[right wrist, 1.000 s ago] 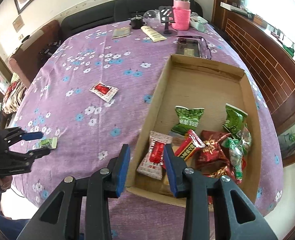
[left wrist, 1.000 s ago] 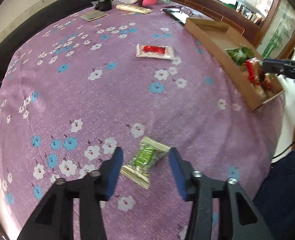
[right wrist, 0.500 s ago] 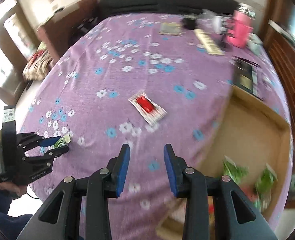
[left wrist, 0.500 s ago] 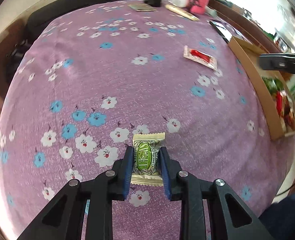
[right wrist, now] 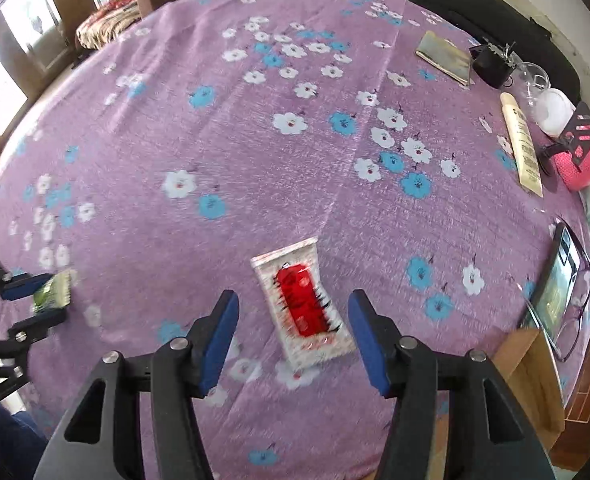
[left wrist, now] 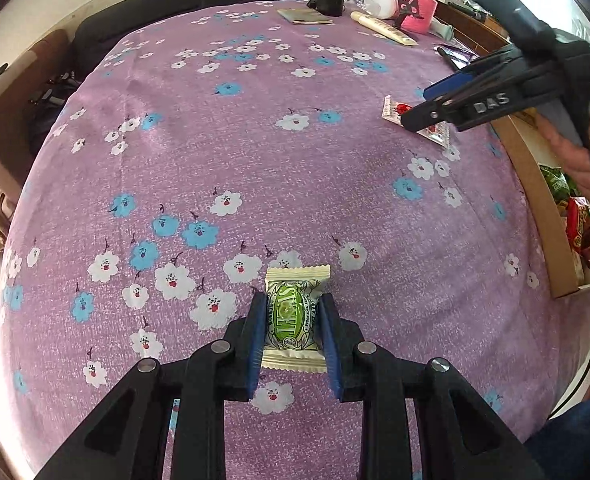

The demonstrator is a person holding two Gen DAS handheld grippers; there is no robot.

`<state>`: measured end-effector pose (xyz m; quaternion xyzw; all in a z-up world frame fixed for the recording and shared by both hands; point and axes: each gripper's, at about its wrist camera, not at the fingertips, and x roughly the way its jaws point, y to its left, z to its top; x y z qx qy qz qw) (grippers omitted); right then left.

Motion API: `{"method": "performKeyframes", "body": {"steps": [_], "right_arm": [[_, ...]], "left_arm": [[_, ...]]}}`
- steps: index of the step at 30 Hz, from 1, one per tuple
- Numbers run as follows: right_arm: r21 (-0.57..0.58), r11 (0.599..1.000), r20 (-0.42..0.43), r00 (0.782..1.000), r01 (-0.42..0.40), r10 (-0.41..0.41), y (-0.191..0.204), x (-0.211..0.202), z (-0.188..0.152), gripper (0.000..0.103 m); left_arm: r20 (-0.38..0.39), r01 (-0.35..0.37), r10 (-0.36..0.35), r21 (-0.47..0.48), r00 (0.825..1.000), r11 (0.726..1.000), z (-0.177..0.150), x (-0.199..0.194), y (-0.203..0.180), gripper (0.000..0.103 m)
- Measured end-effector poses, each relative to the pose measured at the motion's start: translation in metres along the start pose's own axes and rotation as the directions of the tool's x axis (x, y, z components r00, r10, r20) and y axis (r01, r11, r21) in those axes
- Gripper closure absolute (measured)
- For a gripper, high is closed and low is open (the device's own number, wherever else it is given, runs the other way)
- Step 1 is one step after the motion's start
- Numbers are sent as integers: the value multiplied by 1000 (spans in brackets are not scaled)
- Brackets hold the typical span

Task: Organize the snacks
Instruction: 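Grasp a green-wrapped candy with the left gripper while the right grasps a white-red packet, then carry the green candy and white-red packet over the tray with both grippers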

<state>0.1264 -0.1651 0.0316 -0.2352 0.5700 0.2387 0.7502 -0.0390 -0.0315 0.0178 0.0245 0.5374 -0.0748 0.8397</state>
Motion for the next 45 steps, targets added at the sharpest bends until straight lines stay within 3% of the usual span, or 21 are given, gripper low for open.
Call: {"method": "performKeyframes", "body": {"steps": [5,8,12,17,23,36,45], "right_arm": [[52,998,-17,999,-37,38,-11,13,-2,49],[105,993,-14,998,-53,55,-15,10,-5,72],[190,980,-36,997,-65,73,-8,3,-22,75],[325,938,1,992,-120,126,20,-19,-65,75],[372,918,86,990,-136,111,63,-48,-113,75],[452,884,134,989,-121,67,48,-66,-139,75],[450,883,169,984,-133,62,41,-76,-147,75]], "left_arm": [[6,-3,3,-5,1000,1000,0,0,0,76],[10,-2,2,-9,1000,1000,1,1,0,76],[19,-9,9,-15,1000,1000,5,3,0,76],[36,-27,28,-37,999,999,8,5,-2,77],[41,-25,27,-51,999,998,13,7,-5,80],[17,9,-9,-27,1000,1000,20,11,-14,82],[30,2,-2,-23,1000,1000,18,11,-14,83]]}}
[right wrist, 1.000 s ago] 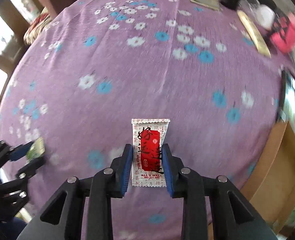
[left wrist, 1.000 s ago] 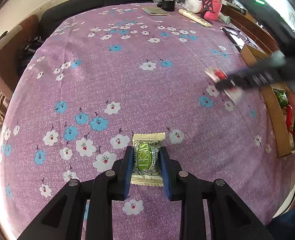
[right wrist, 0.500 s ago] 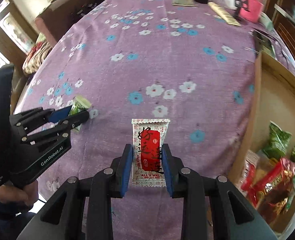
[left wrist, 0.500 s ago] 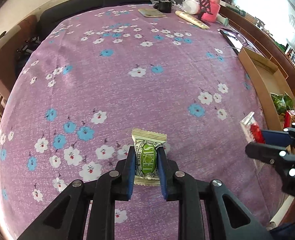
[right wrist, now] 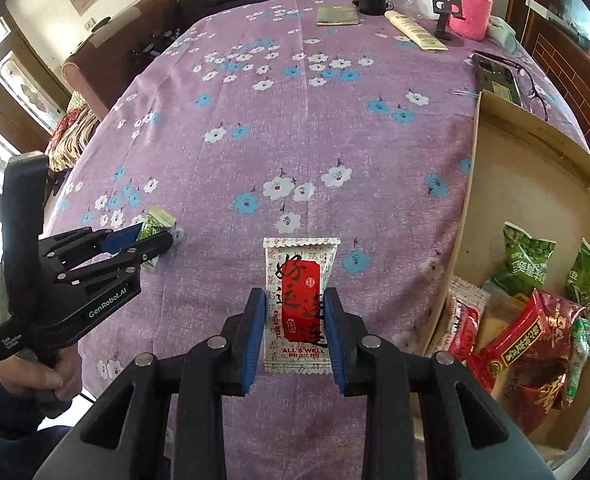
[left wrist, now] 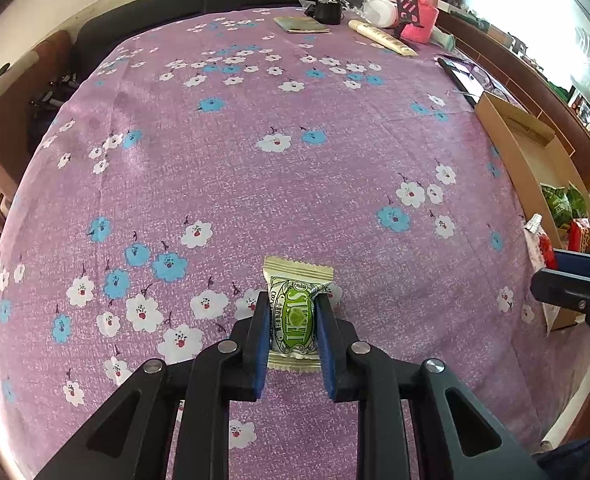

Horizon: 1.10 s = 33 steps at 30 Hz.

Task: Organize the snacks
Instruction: 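Carry the green candy and white-red packet over the tray with both grippers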

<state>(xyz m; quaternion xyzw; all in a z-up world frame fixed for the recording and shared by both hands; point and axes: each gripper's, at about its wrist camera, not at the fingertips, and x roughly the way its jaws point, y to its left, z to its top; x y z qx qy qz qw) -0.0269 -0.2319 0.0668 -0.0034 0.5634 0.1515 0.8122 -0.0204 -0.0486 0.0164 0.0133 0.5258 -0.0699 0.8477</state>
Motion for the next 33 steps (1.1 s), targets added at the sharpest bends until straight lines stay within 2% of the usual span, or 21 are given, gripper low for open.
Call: {"method": "performKeyframes", "body": {"steps": [5,12,24,33], "right_arm": [[8,1000,22,1000,-10,10,-7,-8,-2,75],[26,999,38,999,-21,20,-21,-17,-6,75],[114,993,77,997,-9,0,-62,-39,-21,75],[244,970,120,991,23,-54,-111,-63,-39,75]], "left_arm": [[-18,12,-13,-51,1000,999,-2,-5,1,84],[10,26,-26,-32,1000,999,5,-21,-18,84],[45,96,-101,111,994,989,28,-41,-89,84],[38,154,-170,258,985,954,39,-44,-155,84]]}}
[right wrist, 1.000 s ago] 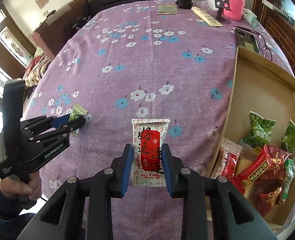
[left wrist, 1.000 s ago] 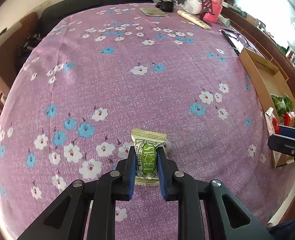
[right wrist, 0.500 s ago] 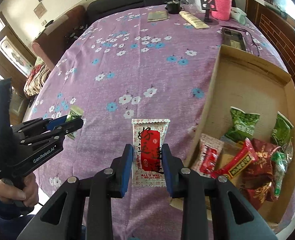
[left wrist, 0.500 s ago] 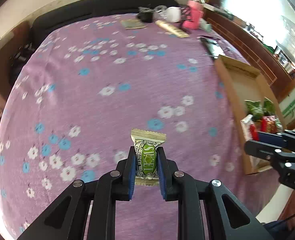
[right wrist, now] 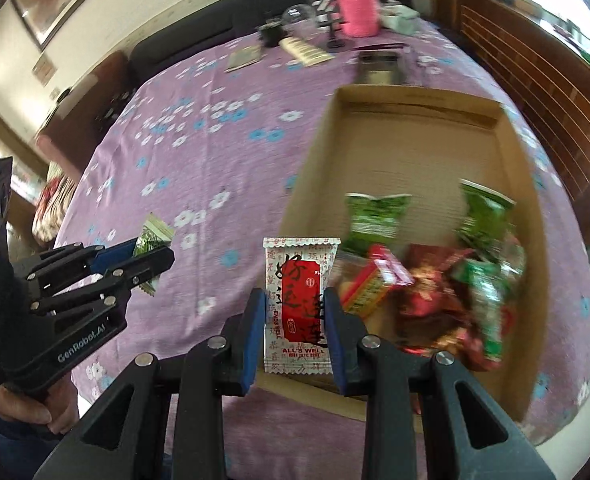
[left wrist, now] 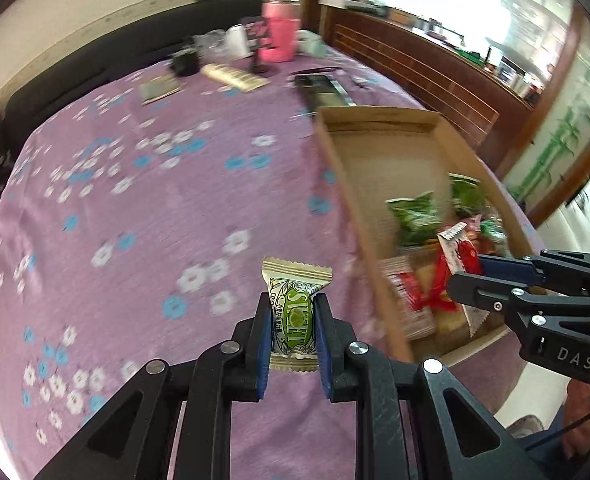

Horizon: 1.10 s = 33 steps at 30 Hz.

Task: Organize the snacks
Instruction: 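Carry the green candy and white-red packet over the tray with both grippers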

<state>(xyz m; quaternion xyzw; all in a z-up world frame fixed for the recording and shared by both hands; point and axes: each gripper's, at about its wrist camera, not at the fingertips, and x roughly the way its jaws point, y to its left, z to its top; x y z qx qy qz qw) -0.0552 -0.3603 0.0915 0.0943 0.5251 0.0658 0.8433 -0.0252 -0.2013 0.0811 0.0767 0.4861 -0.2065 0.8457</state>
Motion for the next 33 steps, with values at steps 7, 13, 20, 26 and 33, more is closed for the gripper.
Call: {"method": "performKeyframes", "body": {"steps": [7,13,20,26,33], "right_arm": [[103,994,32,998,44,-48,-41,-16,-4,75],[172,982,34,996,77,-84,-68,-23,-7,75],[213,972,31,994,99,-107,-91,-27,-6,75],[225,970,33,994,92,-103,-101,-23,5,75],[199,978,44,996,70,-80,-105,-17,25,75]], "left_arm": [[-4,63,-63,117,998,991,18,8,-50,84],[-26,125,-122,183,992,975,26,16,-85,84],[-57,182,-173,219,983,959,27,26,-113,84],[-83,205,-190,256,978,945,23,34,-128,84],[-90,198,-180,286,980,937,21,41,-134,84]]}}
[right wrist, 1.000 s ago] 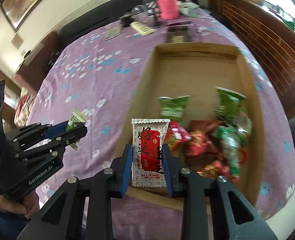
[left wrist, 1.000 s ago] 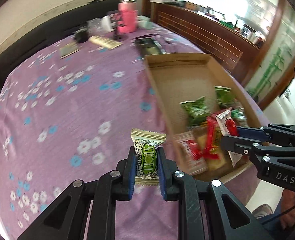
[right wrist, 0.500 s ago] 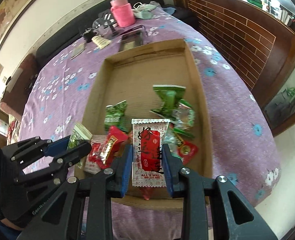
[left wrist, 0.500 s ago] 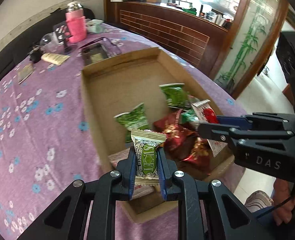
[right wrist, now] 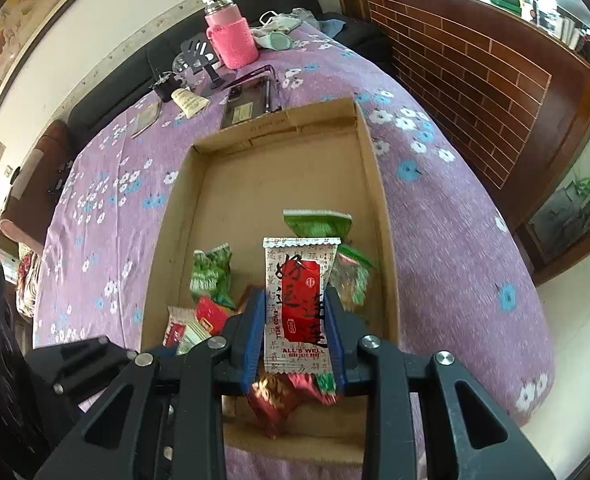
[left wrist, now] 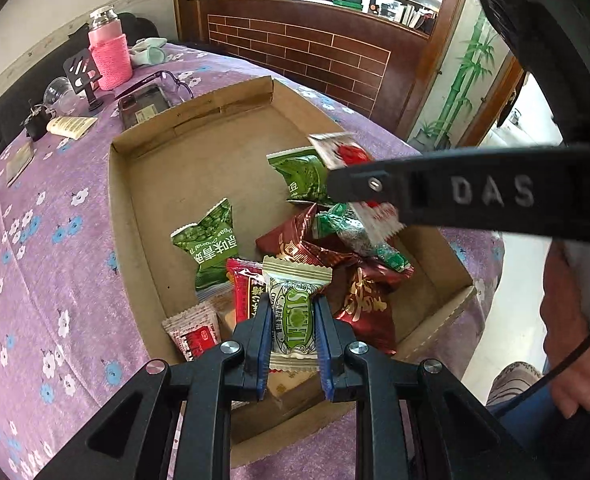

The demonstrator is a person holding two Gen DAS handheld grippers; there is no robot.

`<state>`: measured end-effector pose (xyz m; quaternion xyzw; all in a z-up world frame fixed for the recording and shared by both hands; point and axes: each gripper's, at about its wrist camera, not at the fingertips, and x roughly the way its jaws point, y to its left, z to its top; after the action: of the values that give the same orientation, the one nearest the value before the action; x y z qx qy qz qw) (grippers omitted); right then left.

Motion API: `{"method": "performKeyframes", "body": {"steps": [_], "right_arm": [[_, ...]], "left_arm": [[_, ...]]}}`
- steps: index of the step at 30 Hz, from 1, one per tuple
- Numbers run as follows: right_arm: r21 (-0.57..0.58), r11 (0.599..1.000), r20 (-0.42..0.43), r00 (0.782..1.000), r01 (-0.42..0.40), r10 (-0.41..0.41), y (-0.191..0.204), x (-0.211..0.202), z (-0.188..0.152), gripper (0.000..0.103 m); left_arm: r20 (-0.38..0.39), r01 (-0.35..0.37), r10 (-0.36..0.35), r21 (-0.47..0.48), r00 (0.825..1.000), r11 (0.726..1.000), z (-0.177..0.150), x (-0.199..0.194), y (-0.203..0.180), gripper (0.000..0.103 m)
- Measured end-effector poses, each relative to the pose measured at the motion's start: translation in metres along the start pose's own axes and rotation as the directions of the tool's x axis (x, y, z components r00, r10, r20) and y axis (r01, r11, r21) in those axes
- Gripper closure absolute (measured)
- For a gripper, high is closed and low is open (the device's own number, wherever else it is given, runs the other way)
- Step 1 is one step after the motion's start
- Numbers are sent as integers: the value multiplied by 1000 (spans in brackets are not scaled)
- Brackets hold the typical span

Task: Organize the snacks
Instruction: 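Carry the green candy and white-red packet over the tray with both grippers, then lower both snacks into the tray and open both grippers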

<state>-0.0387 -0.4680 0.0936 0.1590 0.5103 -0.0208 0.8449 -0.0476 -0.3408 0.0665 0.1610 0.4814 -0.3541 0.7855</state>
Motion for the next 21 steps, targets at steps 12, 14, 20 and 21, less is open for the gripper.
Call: {"method": "performKeyframes", "body": {"steps": [12,14,20,21], "right_arm": [[-96,995,-44,999,-27,23,19,39,27,75],[-99,995,-49,999,-28,24,20,42,27,75],[-100,994,-66,997,-33,26,19,51,25,75],[-101,994,-65,998,-35,28,19,51,25,75]], "left_arm": [[-14,-36,36,32,999,999,1,9,2,84],[-13,-38,39,33,999,999,1,9,3,84],[-11,-65,65,61,998,996,2,12,1,84],[-11,-67,68,67,998,995,2,13,0,84]]}}
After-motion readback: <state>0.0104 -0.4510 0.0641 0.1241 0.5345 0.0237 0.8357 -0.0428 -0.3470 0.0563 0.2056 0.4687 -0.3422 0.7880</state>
